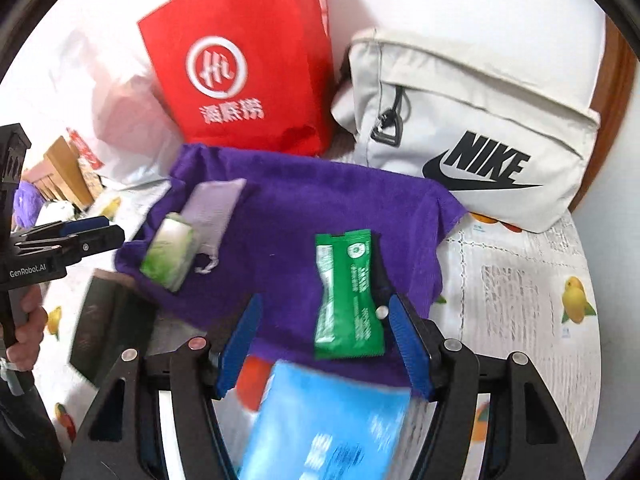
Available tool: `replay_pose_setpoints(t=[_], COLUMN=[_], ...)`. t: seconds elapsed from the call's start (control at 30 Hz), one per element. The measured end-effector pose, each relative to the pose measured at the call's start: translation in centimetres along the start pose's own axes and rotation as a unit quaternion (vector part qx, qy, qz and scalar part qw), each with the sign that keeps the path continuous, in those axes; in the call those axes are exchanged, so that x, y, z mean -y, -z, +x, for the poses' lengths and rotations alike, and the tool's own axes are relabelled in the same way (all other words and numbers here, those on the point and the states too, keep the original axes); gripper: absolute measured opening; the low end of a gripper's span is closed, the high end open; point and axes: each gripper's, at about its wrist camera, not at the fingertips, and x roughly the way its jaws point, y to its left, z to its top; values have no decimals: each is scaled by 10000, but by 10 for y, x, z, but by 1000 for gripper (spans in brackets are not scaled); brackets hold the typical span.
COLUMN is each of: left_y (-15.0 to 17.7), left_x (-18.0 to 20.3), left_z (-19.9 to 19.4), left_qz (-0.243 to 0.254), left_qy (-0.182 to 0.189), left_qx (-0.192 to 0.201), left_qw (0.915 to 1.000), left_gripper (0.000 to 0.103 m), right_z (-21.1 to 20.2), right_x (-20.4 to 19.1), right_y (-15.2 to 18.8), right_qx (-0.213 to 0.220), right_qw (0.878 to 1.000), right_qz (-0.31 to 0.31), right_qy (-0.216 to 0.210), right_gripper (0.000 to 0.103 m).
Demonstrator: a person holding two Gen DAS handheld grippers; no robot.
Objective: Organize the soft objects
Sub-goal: 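Open both grippers, dropping the tissue pack and sachet onto the purple towel, then grasp the yellow Adidas bag with the left gripper while the right grasps the white paper towel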
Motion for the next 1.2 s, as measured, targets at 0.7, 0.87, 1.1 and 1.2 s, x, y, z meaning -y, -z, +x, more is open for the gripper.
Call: replay_pose_setpoints(t=[0.7, 0.87, 1.1, 1.2], left_y=[144, 174, 196, 197], left_x=[19, 18, 15, 18], left_z=[-65, -47, -21, -20], left_qz=[16, -79, -135, -47], left_qy=[277, 375, 501, 717], left_qx=[-386, -567, -584, -554], left_qw=[9989, 9977, 9969, 9959], left_gripper=[68, 68, 66, 36], right_z=[-116, -113, -101, -97], right_x=[-35, -38, -42, -44], right_y=[144, 185, 222, 229], right_qx=[239, 88, -94, -115], right_qw=[9985, 9977, 9977, 9978], right_qz=[470, 644, 667, 648], right_qy=[-131, -171, -23, 20], right_gripper=[66, 66, 66, 66])
